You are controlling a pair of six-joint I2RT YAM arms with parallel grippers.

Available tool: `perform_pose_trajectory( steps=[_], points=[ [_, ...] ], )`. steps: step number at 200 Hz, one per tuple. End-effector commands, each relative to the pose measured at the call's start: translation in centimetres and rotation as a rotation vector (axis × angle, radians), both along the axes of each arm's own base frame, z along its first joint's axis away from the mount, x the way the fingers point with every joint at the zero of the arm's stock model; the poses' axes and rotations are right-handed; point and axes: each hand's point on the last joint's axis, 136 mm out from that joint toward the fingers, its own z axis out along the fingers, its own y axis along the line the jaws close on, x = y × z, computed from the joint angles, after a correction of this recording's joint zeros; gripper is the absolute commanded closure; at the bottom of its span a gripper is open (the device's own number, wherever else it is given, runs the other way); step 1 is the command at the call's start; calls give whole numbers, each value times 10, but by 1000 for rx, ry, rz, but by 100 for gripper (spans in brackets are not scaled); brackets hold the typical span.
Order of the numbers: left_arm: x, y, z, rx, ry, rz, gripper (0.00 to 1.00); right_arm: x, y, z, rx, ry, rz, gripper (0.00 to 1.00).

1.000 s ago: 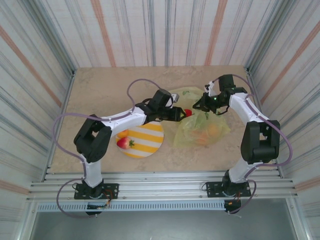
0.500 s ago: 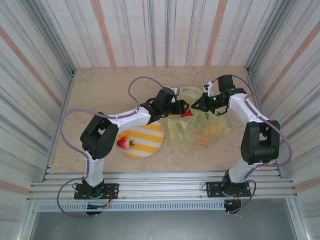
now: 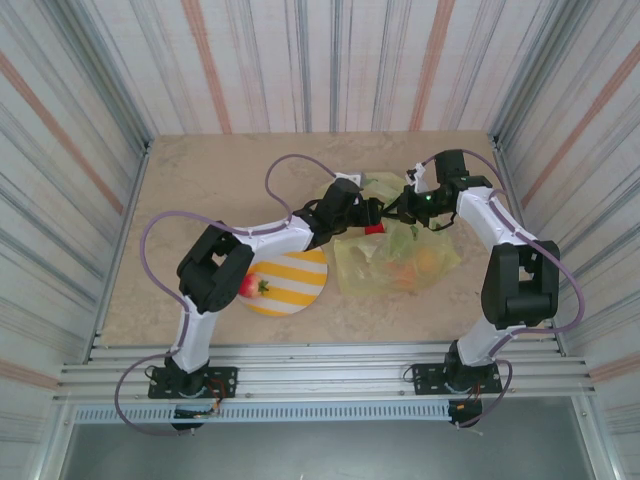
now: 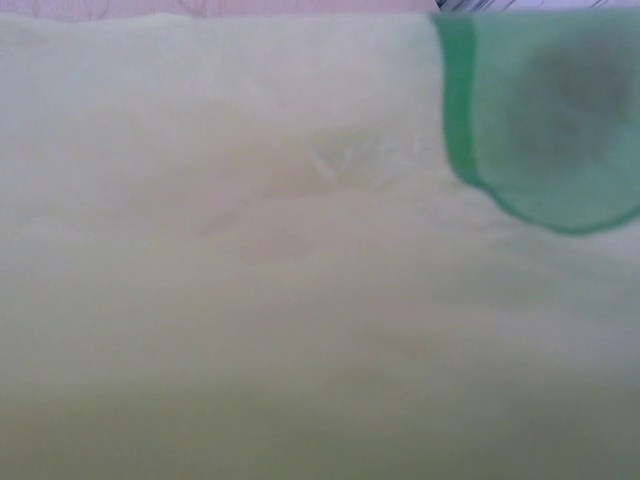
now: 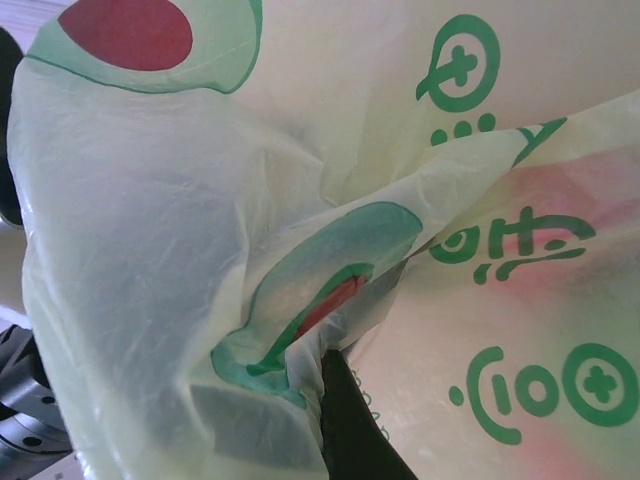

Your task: Place the fruits into the plastic bag

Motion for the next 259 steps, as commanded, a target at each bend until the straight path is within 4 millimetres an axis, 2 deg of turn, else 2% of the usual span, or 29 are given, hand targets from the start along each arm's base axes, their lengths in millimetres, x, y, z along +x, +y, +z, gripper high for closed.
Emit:
perform_pose_trajectory(
  steps=[1,39,73,98,132,157,199,231,245,259],
  points=[
    [6,-2,15,28,-70,8,22,-3,4,9,17,-10,8,100],
    [4,0,17,51,-78,-5,17,-4,3,6,13,-5,7,100],
    [-7,-2,24,40,-67,-53,16,-3,2,4,10,-1,4,100],
    [-22,-1,30,18,-49,-107,16,-3,1,2,7,2,5,100],
    [-58,7,37,7,-27,-209,16,-3,-3,-3,5,11,-2,100],
    [-85,28,33,51,-5,-257,15,-2,-4,-2,7,9,-4,100],
    [-118,71,25,122,13,-274,15,-1,-5,-3,8,10,-7,100],
    [-124,119,-1,187,132,-107,15,0,-6,-3,6,8,-10,100],
    [-126,127,-11,157,180,-76,16,1,-5,-3,8,10,-10,100],
    [-129,125,-19,148,215,-81,16,1,-5,-3,6,9,-10,100]
  ],
)
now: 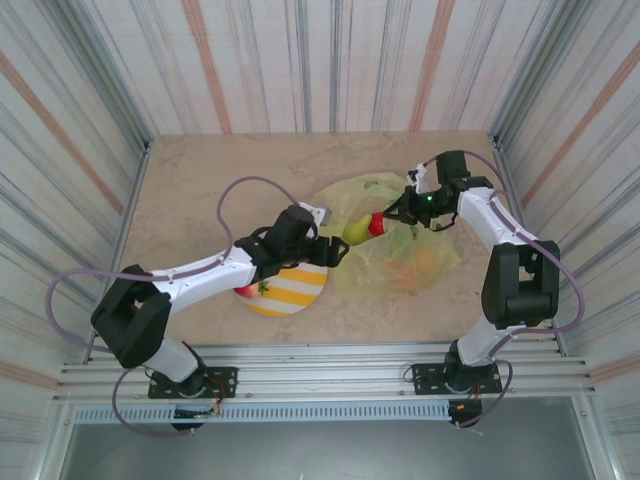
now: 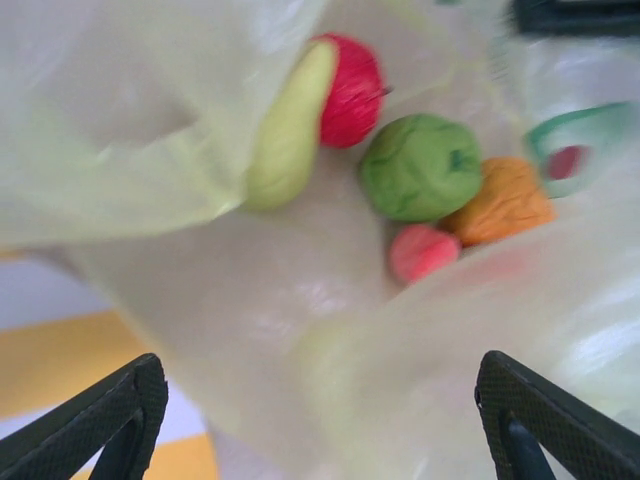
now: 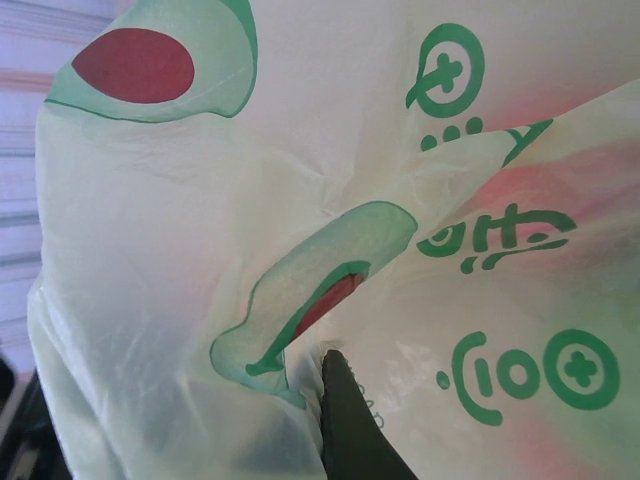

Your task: Place the fruits into the plastic bag

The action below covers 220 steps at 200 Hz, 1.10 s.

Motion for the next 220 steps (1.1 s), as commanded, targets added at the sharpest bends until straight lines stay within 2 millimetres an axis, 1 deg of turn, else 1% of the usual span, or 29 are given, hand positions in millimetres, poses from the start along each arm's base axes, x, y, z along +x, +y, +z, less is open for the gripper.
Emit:
perform_pose_trajectory(
  steps=[1,42,62,108,159,220],
  points=[
    [-5,15,-20,16,94,67,16,1,-2,0,8,3,-2,100],
    [-3,-3,-40,37,156,46,21,0,-2,1,7,0,-3,100],
    [1,-5,-49,53,164,57,24,-1,-2,1,5,0,-2,100],
    [11,-2,-69,95,173,89,32,-2,-3,1,4,-1,-4,100],
    [23,-2,-79,81,179,111,44,-2,-3,0,5,4,-4,100],
    [31,-8,-84,69,179,109,62,-2,-3,0,3,4,-5,100]
  ],
)
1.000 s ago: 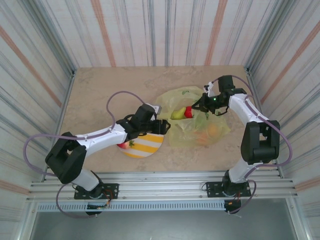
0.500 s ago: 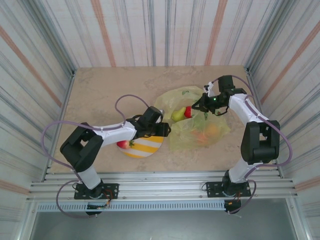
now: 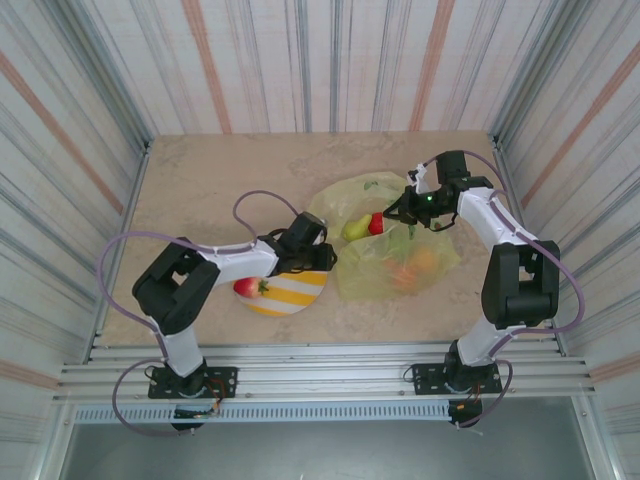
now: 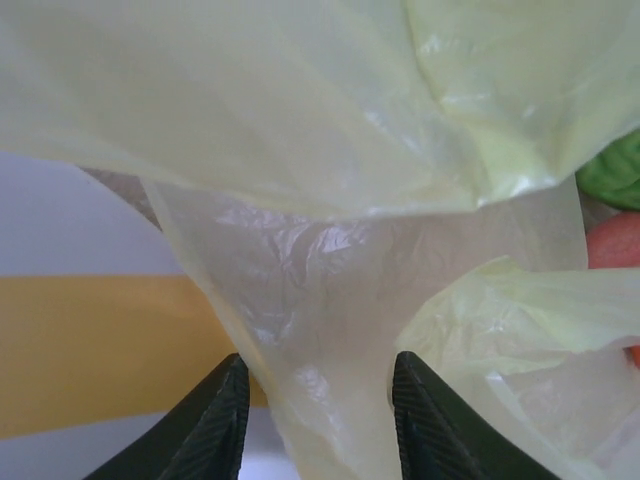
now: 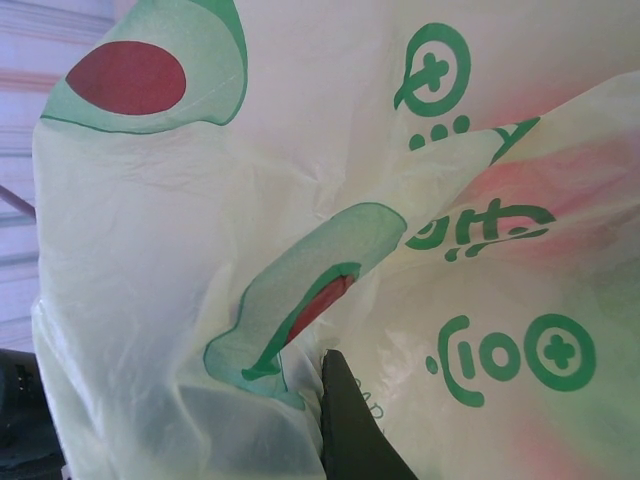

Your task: Place the fruits into the plastic bag

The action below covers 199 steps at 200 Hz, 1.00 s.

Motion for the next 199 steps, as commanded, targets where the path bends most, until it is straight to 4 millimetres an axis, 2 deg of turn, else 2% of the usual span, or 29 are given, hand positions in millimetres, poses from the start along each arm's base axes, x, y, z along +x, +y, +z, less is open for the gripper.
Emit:
perform_pose_trajectory(
  steps=[1,76,109,144,199],
  points=[
    [11,-6,5,-20,-22,8,63,-3,-3,0,4,5,-4,100],
    [14,-7,20,-40,-58,-4,88,-2,-4,3,4,-2,-7,100],
    [6,-12,39,-92,-64,-38,100,0,-7,7,0,-12,-14,100],
    [-10,-25,87,-230,-92,-93,100,2,-15,13,-34,-26,-45,100],
    [-36,-42,182,-489,-143,-186,100,-5,-44,26,-233,-57,-93,100]
  ],
)
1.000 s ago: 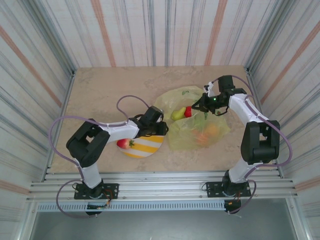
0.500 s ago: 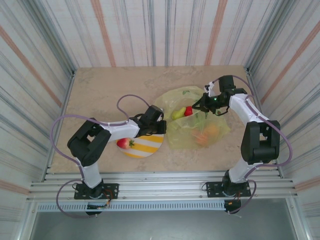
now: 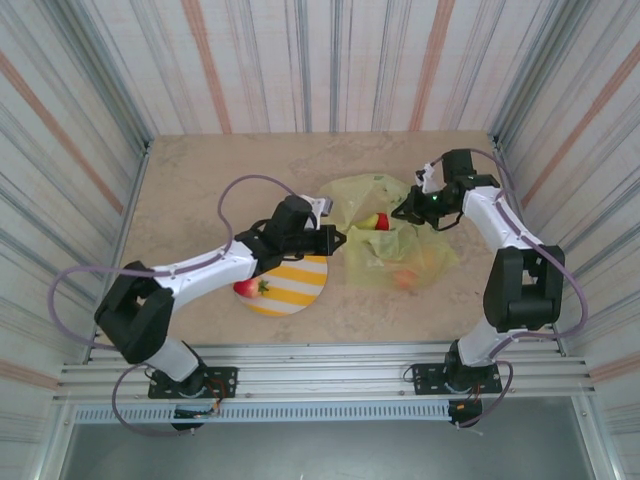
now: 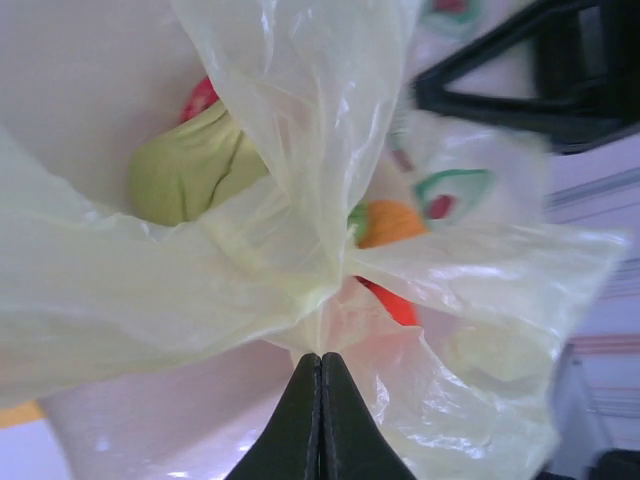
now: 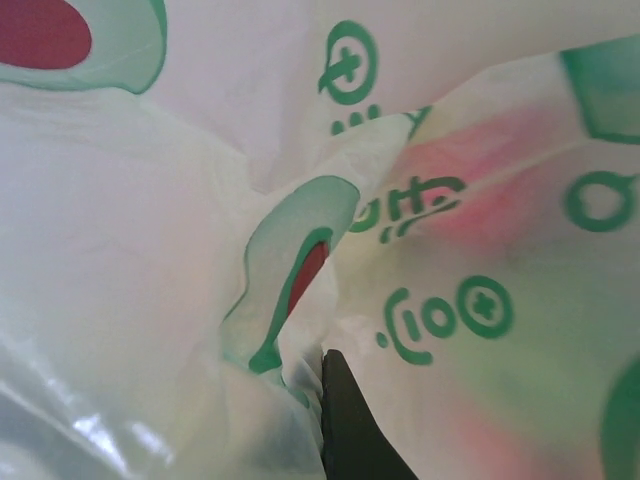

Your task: Place the fruits into the plastic bag

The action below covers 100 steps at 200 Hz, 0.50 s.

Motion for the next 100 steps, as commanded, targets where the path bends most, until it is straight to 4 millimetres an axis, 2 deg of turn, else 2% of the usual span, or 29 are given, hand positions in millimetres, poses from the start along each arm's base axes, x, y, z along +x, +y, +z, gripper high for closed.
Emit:
perform_pose_trajectory(
  steps=[1,23,35,46,67,100],
  points=[
    [-16,-12,48,-145,-13,-71,100,-5,-20,25,-129,-64,-22,100],
    [-29,-20,78,-207,-39,-114,100,-6,-30,36,-194,-92,-39,100],
    [-34,-21,89,-226,-51,-126,100,-6,-32,41,-204,-107,-44,100],
    [-34,-19,90,-233,-47,-114,100,-4,-31,42,-202,-110,-44,100],
    [-28,-11,84,-236,-36,-73,100,-1,-29,39,-209,-106,-42,100],
    [-16,11,45,-146,10,14,100,7,-35,28,-333,-99,-52,100]
  ],
)
